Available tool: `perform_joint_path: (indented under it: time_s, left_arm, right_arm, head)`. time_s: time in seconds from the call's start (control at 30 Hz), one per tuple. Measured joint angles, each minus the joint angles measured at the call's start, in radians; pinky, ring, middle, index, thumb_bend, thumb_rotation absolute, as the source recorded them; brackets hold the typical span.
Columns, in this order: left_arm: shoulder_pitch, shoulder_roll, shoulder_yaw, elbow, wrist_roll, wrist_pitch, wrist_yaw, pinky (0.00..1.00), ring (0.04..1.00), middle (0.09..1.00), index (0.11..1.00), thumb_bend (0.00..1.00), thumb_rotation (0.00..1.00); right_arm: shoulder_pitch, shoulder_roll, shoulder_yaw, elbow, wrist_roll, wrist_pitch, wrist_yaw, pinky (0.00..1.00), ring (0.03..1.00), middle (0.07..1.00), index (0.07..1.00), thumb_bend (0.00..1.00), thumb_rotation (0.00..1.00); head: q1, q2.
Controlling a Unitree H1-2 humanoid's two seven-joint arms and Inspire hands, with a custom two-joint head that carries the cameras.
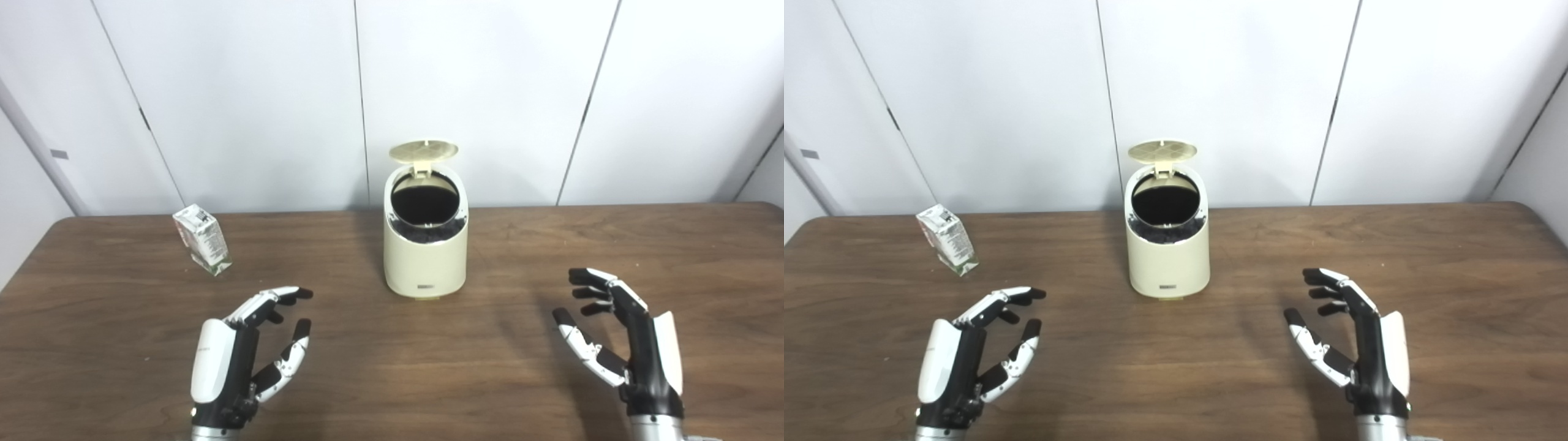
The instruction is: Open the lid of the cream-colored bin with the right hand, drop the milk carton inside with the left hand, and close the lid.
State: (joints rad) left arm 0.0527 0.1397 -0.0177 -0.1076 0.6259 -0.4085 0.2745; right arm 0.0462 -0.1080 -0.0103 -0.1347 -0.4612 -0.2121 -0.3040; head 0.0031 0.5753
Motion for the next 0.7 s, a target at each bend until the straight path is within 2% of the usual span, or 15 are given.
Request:
perform_joint_path:
  time_s: [0.07,0.13,0.23,0.3,0.37,0.43,0.53,0.63,0.7]
  left_arm:
    - [0.002,0.000,0.001,-0.001,-0.006,0.001,-0.002,0.53,0.663,0.699,0.693,0.21,0.38]
    - [0.004,0.000,0.001,-0.004,-0.029,0.014,-0.016,0.50,0.619,0.663,0.660,0.22,0.33]
    - [0.013,-0.003,0.012,-0.010,-0.087,0.083,-0.059,0.45,0.559,0.608,0.618,0.27,0.27]
    - [0.021,-0.003,0.034,-0.017,-0.124,0.140,-0.086,0.36,0.456,0.522,0.575,0.37,0.15]
    - [0.025,-0.002,0.066,-0.023,-0.162,0.167,-0.092,0.36,0.449,0.500,0.531,0.47,0.13]
    - [0.020,0.001,0.110,-0.023,-0.206,0.166,-0.084,0.36,0.433,0.489,0.496,0.50,0.08]
    - [-0.007,0.005,0.188,-0.019,-0.243,0.164,-0.043,0.36,0.437,0.501,0.490,0.51,0.08]
    - [-0.044,0.020,0.256,-0.016,-0.244,0.173,0.001,0.42,0.490,0.558,0.492,0.51,0.07]
    - [-0.068,0.032,0.283,-0.017,-0.242,0.226,0.004,0.46,0.539,0.605,0.613,0.75,0.12]
  right_arm:
    - [0.000,0.000,0.000,0.002,0.000,-0.002,0.001,0.55,0.661,0.698,0.686,0.24,0.36]
    - [0.000,0.000,0.001,0.002,-0.003,-0.010,0.001,0.55,0.668,0.702,0.693,0.24,0.42]
    - [0.001,0.000,0.002,0.002,-0.015,-0.020,0.001,0.56,0.673,0.707,0.697,0.24,0.42]
    - [0.001,0.000,0.001,0.003,-0.016,-0.023,0.000,0.55,0.671,0.705,0.692,0.24,0.38]
    - [0.001,0.000,-0.001,0.007,-0.012,-0.037,-0.003,0.56,0.675,0.704,0.685,0.24,0.32]
    - [0.000,0.000,-0.004,0.011,-0.002,-0.064,-0.006,0.56,0.675,0.704,0.684,0.23,0.32]
    - [0.000,-0.001,-0.010,0.014,0.001,-0.069,-0.006,0.55,0.674,0.710,0.694,0.21,0.35]
    - [0.000,-0.002,-0.018,0.018,0.012,-0.070,-0.006,0.54,0.660,0.704,0.691,0.21,0.27]
    - [-0.005,-0.010,-0.027,0.026,0.022,-0.073,-0.005,0.53,0.654,0.701,0.688,0.21,0.26]
  head:
    - [0.000,0.000]
    - [0.011,-0.009]
    - [0.015,-0.018]
    - [0.020,-0.037]
    - [0.031,-0.046]
    - [0.047,-0.055]
    - [0.073,-0.063]
    - [0.122,-0.071]
    - [0.133,-0.074]
